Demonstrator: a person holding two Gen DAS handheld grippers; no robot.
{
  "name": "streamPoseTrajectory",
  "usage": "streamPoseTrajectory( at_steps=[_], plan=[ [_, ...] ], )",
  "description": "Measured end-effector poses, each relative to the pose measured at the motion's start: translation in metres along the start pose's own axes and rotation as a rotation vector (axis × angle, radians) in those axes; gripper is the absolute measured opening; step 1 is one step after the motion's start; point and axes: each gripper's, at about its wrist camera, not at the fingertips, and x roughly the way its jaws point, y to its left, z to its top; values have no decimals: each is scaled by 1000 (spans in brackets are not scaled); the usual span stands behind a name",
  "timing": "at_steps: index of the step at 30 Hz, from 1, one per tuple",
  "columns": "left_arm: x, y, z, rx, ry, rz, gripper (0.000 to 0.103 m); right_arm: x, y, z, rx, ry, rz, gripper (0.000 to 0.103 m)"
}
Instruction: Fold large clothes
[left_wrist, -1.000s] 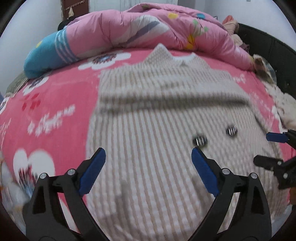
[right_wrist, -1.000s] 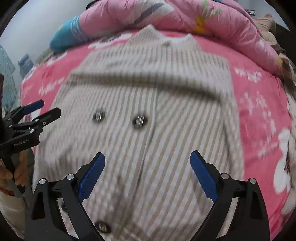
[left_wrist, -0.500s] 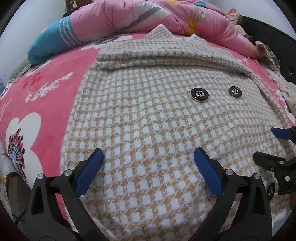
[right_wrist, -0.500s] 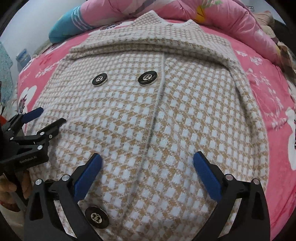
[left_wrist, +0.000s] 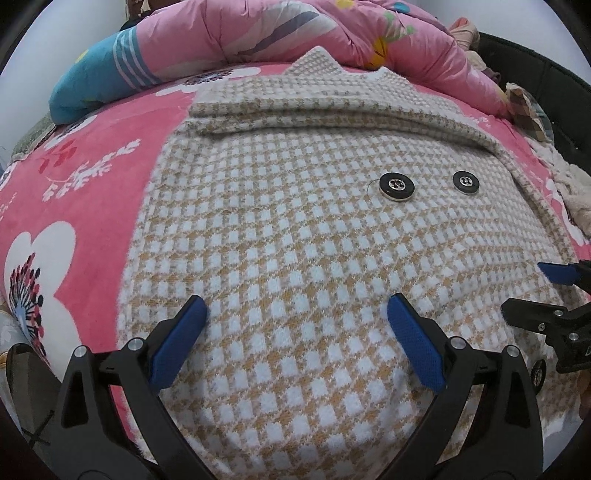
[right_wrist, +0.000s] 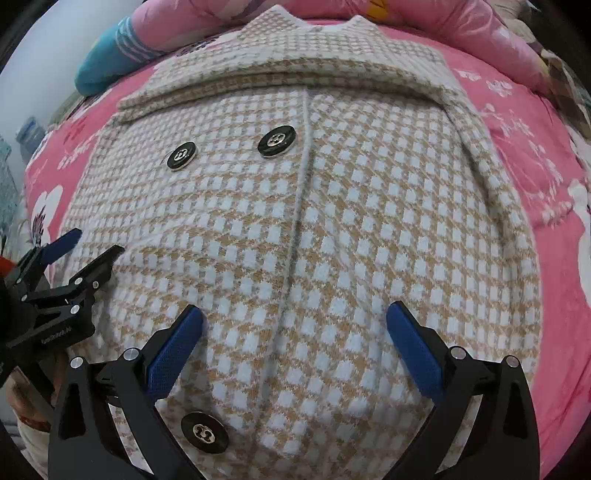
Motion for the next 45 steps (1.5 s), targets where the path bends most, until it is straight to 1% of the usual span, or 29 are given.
streamPoseTrajectory(
  at_steps=[2, 7, 13, 45],
  plan=[
    [-1, 1, -1, -1, -9, -2, 95, 1, 0, -1, 10, -3, -5, 97],
    [-4, 7, -2, -13, 4, -26, 95, 4, 3, -2, 16, -10, -31, 97],
    [-3, 9, -1, -14, 5, -35, 95, 8, 19, -9, 23, -11, -51, 97],
    [-2, 9, -1, -9, 6, -35, 95, 14, 15, -5, 20, 1, -43, 97]
  ],
)
